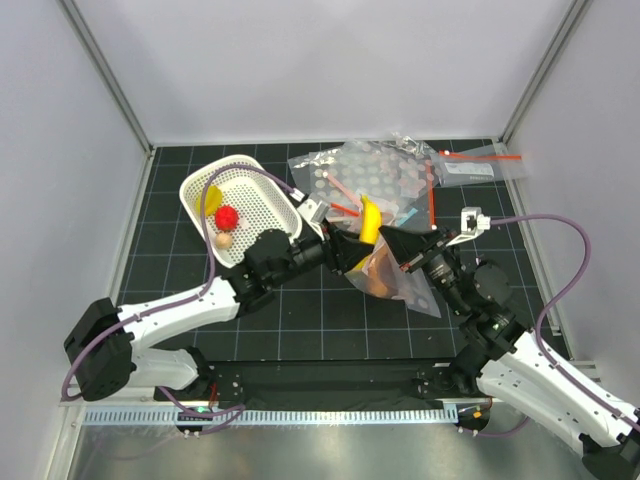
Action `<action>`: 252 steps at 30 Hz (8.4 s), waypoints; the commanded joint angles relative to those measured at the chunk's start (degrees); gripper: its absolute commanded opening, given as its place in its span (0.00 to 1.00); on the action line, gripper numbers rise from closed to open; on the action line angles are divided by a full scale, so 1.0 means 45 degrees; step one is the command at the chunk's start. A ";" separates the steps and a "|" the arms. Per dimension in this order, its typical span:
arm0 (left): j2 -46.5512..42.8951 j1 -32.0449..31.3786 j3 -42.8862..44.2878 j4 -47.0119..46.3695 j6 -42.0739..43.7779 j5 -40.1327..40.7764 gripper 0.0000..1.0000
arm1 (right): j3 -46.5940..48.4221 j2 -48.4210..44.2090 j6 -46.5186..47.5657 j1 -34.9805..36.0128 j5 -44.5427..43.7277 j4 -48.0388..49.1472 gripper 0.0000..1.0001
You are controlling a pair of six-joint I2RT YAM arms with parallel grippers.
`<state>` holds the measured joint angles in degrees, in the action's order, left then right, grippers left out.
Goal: Place the food in the zip-top bag and seal the zipper
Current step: Place the fake fruit in the zipper food storage bag, then adjust the zipper food storage bag at the center of the board, then pick up the fake fruit from the bin, then place the fake fruit in the zipper food storage bag.
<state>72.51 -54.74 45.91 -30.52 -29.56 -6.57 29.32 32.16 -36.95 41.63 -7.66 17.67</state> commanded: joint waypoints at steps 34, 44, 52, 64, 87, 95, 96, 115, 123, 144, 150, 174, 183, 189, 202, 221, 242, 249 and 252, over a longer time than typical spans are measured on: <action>-0.0646 -0.0570 0.4443 0.8965 0.1609 0.5249 0.77 | 0.0086 -0.0136 0.0691 0.0047 -0.1403 -0.0138 0.01; 0.1151 0.0679 0.5402 1.0004 0.0535 0.2672 0.67 | 0.0086 -0.0116 0.0750 0.0047 -0.1579 -0.0157 0.01; 0.2478 0.0797 0.5910 1.0064 0.0475 0.0745 0.44 | 0.0047 -0.0019 0.0711 0.0047 -0.1598 -0.0118 0.01; 0.1465 0.0836 0.8502 1.2230 0.1803 0.1829 0.00 | 0.0397 0.0645 0.0750 0.0047 -0.1910 -0.0800 0.01; 0.2051 0.0836 0.9257 1.2411 0.1374 0.1948 0.00 | 0.3229 0.1756 0.3542 0.0047 -0.1834 -0.3848 0.03; 0.1445 0.0914 0.6262 0.9498 0.1881 0.2029 0.00 | 0.4773 0.4004 0.3738 0.0047 -0.2122 -0.6035 0.48; 0.1484 0.0915 0.6282 0.9478 0.1843 0.1891 0.00 | 0.4812 0.4063 0.3738 0.0047 -0.2300 -0.6133 0.50; 0.0294 0.0915 0.5755 0.9419 0.1100 0.1205 0.03 | 0.5575 0.4063 0.2977 0.0047 0.0021 -0.7190 0.66; 0.0273 0.0895 0.5677 0.9439 0.0983 0.1343 0.02 | 0.5982 0.4746 0.2645 0.0281 -0.0795 -0.7831 0.61; 0.1797 0.0895 0.6302 0.9731 0.0397 0.2040 0.35 | 0.8854 0.5372 0.3972 0.0515 -0.4918 -1.0939 0.01; 0.0568 0.0915 0.5814 1.0687 0.0651 0.5555 0.92 | 0.8058 0.5782 0.3934 0.0515 -0.4335 -1.0081 0.01; 0.4373 0.7338 0.7843 1.3496 -0.0833 0.8295 1.00 | 0.5476 0.5138 0.3426 0.0515 -0.3259 -0.7052 0.01; 0.7556 0.9155 1.0440 1.5708 -0.0014 0.8491 1.00 | 0.5359 0.4962 0.3367 0.0515 -0.3180 -0.6955 0.01; 0.8727 0.9605 1.0403 1.5572 -0.0071 0.7437 1.00 | 0.5359 0.5040 0.3367 0.0515 -0.3200 -0.6935 0.01; 0.9962 0.9743 0.9838 1.5124 -0.0715 0.6656 0.61 | 0.5340 0.5079 0.3367 0.0515 -0.3278 -0.6935 0.01; 0.2113 0.7112 0.4509 0.9657 -0.2083 0.3141 0.25 | 0.5320 0.5001 0.3406 0.0515 -0.2733 -0.6896 0.01; 0.0194 0.1209 0.2883 0.4439 -0.0990 0.0268 0.27 | 0.4754 0.3947 0.3191 0.0515 -0.2789 -0.6388 0.01; 0.1716 0.0407 0.3546 0.4497 -0.0755 0.0444 0.29 | 0.4481 0.3264 0.3094 0.0515 -0.3082 -0.6174 0.01; 0.2362 0.0193 0.3976 0.5138 -0.0716 0.0930 0.36 | 0.4344 0.2932 0.3035 0.0515 -0.3491 -0.6134 0.01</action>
<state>81.71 -53.21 60.25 -7.18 -34.02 -4.01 48.77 47.42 -22.44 43.77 -20.62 -14.90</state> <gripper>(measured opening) 0.586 0.043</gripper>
